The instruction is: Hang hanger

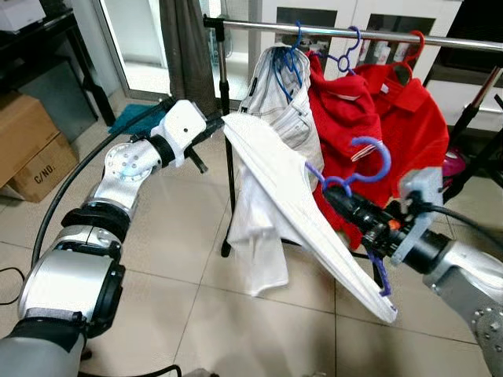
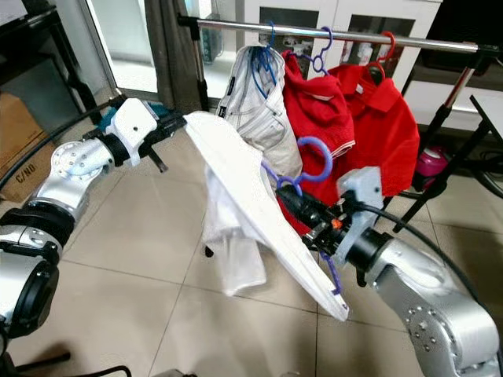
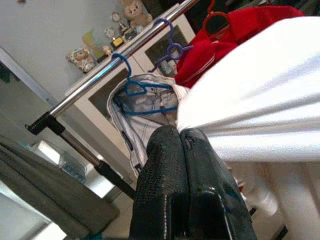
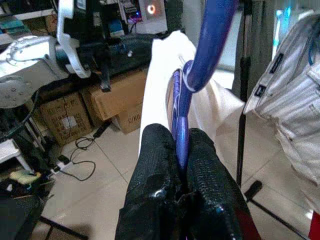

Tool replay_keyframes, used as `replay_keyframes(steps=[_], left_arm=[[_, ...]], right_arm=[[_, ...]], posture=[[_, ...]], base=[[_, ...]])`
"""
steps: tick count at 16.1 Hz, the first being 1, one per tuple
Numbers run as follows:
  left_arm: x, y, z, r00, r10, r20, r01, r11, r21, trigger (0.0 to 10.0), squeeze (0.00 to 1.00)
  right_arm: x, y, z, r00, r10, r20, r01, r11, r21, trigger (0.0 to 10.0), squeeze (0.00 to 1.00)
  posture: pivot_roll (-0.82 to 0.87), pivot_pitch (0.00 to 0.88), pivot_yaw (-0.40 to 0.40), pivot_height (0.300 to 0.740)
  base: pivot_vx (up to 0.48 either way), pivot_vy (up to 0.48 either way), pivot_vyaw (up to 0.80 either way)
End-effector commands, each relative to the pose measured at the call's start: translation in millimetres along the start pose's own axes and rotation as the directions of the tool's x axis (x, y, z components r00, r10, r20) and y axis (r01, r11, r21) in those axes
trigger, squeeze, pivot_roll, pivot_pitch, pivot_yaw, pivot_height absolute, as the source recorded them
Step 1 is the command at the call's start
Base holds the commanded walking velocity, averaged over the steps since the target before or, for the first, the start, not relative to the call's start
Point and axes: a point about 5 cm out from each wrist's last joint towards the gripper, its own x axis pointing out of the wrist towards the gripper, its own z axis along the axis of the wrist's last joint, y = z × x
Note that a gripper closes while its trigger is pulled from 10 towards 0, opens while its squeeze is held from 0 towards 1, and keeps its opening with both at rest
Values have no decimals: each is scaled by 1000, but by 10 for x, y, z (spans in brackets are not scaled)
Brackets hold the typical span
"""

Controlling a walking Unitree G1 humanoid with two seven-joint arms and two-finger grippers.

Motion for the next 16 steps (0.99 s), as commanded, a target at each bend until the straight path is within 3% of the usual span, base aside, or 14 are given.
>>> replay_keyframes(steps=[1,2,4,6,11,13,16], left_arm=[[-10,23,17,1000,-2,7,3,1000,-6,0,0],[4,-12,22,1000,-21,12,22,1000,-2,0,0],[18,-13,60,999,-19,29,19,1000,5,0,0],[14,76,129,999,7,52,-7,1000,12,0,0],[4,218,218,999,11,49,-14,998,56,0,0],[2,237,222,999,2,35,-4,998,64,0,0],[-1,218,180,999,-34,-9,34,996,78,0,0]], right_arm=[[3,-27,86,998,-37,51,38,999,-19,10000,0],[21,-65,96,995,-68,79,67,998,12,10000,0],[60,7,27,999,-20,26,20,1000,1,10000,0],[59,17,-120,996,-22,-84,18,999,-49,10000,0],[45,93,-218,983,37,-177,-54,994,-93,10000,0],[33,119,-199,984,65,-164,-80,993,-89,10000,0],[17,120,-39,995,89,-43,-91,995,-40,10000,0]], posture=[[-267,7,62,740],[-265,6,61,740],[-260,1,59,740],[-257,0,60,740],[-252,0,59,740],[-251,0,61,740],[-251,0,65,740]], base=[[0,0,0],[0,0,0],[0,0,0],[0,0,0],[0,0,0],[0,0,0],[0,0,0]])
